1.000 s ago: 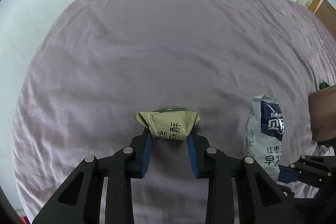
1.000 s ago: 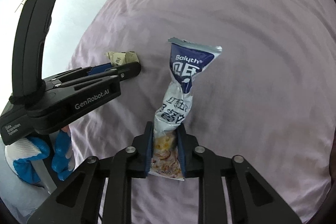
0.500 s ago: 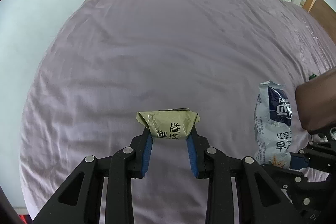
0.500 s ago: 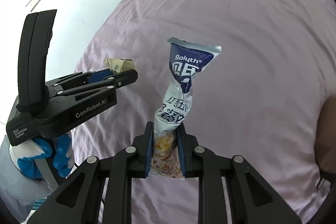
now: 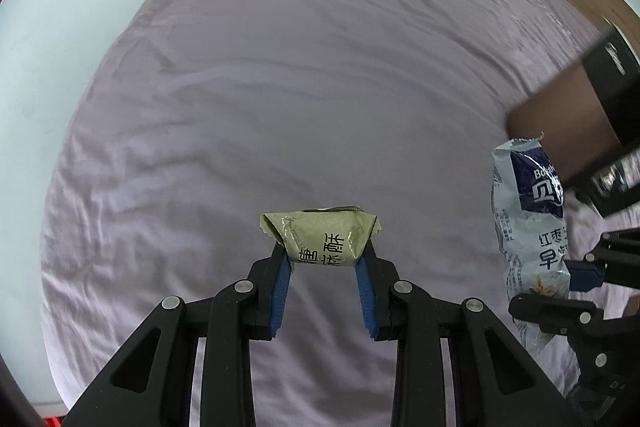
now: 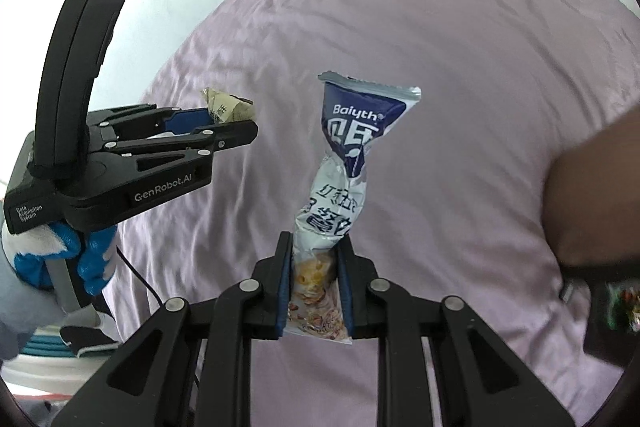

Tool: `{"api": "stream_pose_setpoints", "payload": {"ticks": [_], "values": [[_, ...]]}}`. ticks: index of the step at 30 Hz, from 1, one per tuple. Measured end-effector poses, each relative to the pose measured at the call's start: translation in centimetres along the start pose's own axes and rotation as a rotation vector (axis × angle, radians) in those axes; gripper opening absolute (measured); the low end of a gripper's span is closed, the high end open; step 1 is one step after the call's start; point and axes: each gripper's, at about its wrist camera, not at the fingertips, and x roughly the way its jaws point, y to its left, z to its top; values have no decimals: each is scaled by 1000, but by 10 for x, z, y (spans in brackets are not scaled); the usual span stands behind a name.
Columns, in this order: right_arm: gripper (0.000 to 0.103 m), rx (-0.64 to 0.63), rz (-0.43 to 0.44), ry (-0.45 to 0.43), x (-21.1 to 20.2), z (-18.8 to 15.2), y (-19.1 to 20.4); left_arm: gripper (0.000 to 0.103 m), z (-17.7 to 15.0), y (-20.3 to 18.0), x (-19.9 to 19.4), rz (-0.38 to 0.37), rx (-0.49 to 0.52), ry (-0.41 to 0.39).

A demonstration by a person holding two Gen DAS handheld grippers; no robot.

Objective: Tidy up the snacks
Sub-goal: 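Carry the beige candy and white-blue bar over the green tray with both tools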

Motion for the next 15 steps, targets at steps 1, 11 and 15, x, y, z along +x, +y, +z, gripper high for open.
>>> {"api": "stream_pose_setpoints", "payload": {"ticks": [1, 11, 15], "values": [[2, 0, -5, 4, -3, -5, -2, 26, -2, -8, -2, -7, 10, 5], [2, 8, -88, 61, -41, -72, -30, 26, -25, -84, -15, -58, 146, 46], [2, 26, -124, 85, -53, -100, -47, 26, -32, -114, -18, -77, 221, 63]]}}
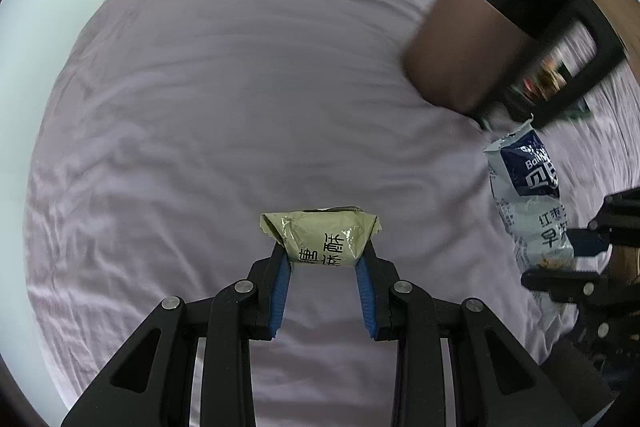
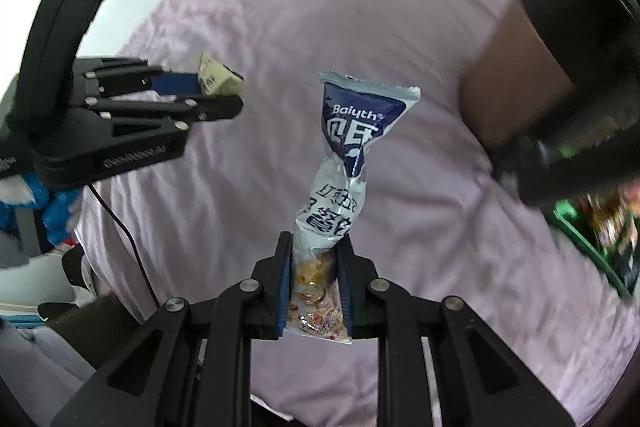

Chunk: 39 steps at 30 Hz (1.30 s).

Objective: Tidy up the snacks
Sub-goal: 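Carry the beige candy and white-blue bar over the green tray with both tools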

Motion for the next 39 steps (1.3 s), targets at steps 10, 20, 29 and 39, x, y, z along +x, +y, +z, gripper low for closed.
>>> {"api": "stream_pose_setpoints", "payload": {"ticks": [10, 20, 29, 39], "values": [[2, 118, -60, 17, -18, -56, -52, 26, 7, -84, 7, -75, 168, 35], [2, 241, -109, 4, -40, -105, -106, 26, 17, -168, 14, -161, 325, 53], [2, 327, -153, -21, -58, -138, -155, 26, 33, -234, 19, -217, 424, 50], [2, 433, -251, -51, -87, -171, -221, 27, 57, -299, 28, -262, 496, 32]]}}
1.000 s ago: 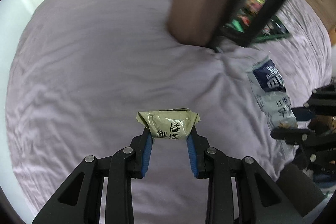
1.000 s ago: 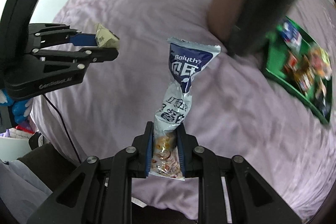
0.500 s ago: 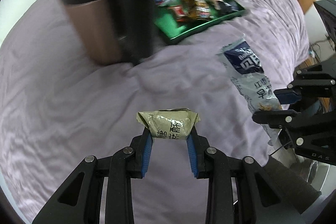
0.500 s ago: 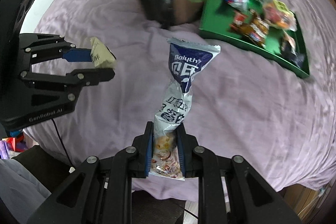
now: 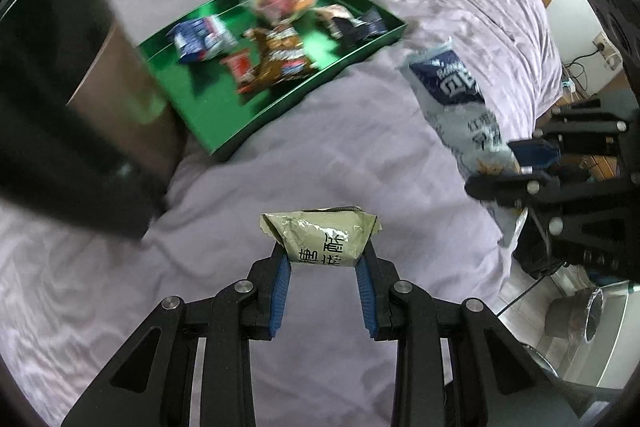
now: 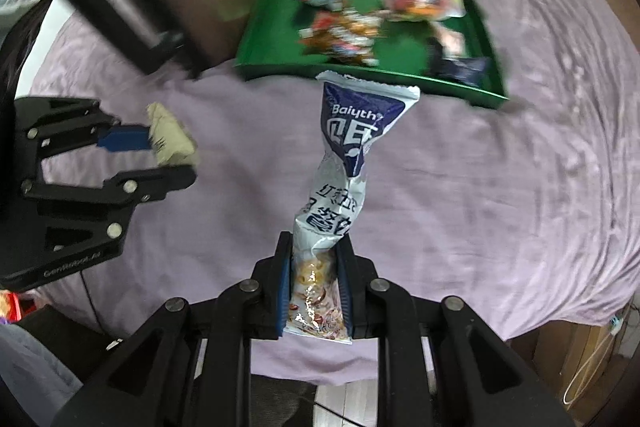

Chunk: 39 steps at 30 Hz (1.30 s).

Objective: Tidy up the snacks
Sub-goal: 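Carry the beige candy and white-blue bar over the green tray with both tools, then lower the beige candy and white-blue bar into the tray and open both tools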

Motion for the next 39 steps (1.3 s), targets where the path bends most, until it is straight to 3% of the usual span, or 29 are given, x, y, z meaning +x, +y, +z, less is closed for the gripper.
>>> {"api": "stream_pose_setpoints", "payload": {"ticks": [15, 39], "values": [[2, 73, -80, -89, -10, 32, -70, 27, 63, -35, 23, -14, 23, -41], [2, 52, -79, -184, 24, 119, -104, 27, 148, 14, 59, 118, -132, -103]]}}
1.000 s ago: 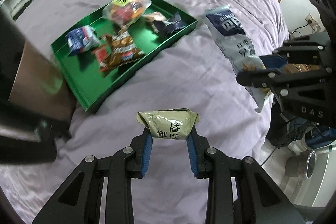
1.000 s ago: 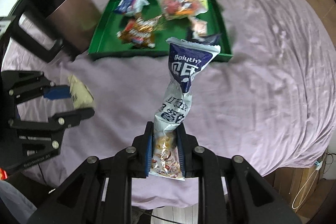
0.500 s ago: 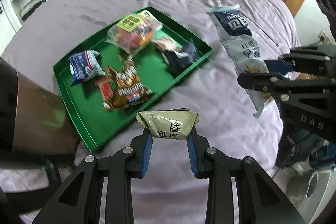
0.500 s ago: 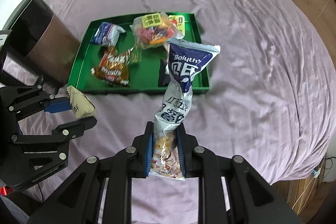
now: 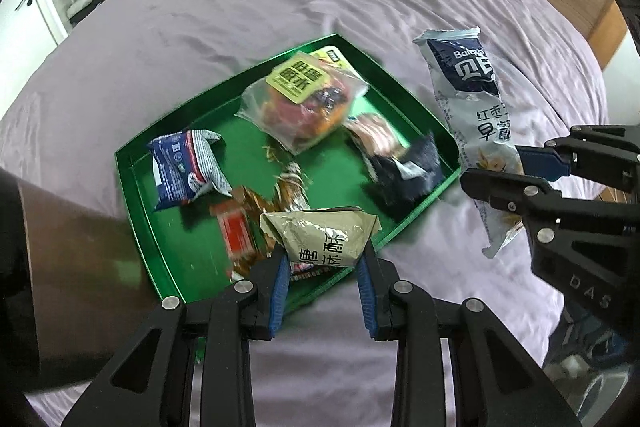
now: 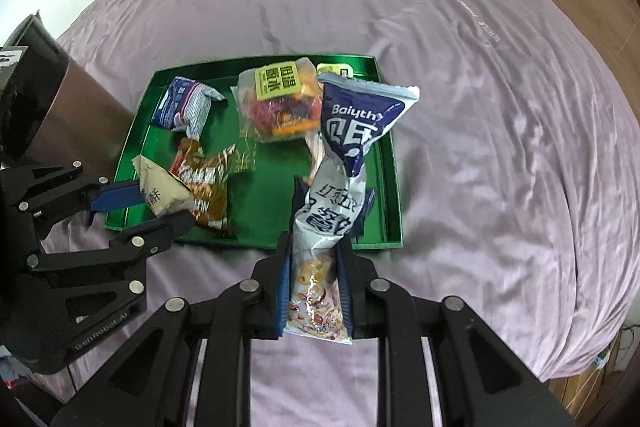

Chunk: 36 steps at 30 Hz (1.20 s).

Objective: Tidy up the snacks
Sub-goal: 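Lower the beige candy and white-blue bar into the tray and open both tools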

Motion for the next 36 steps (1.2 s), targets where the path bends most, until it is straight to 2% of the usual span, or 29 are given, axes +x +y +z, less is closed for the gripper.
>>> {"api": "stream_pose_setpoints", "payload": {"ticks": [13, 21, 25, 36], "values": [[2, -45, 12, 29, 55, 26, 11, 27, 19, 23, 38, 94, -53, 2], [3, -77, 17, 10, 69, 41, 20, 27, 31, 41, 56, 136, -96, -1], [3, -85, 27, -3, 75, 50, 24, 27, 34, 58, 67, 155, -155, 18], [4, -76, 77, -20, 97, 78, 34, 29, 40, 73, 77, 228, -210, 11]]}}
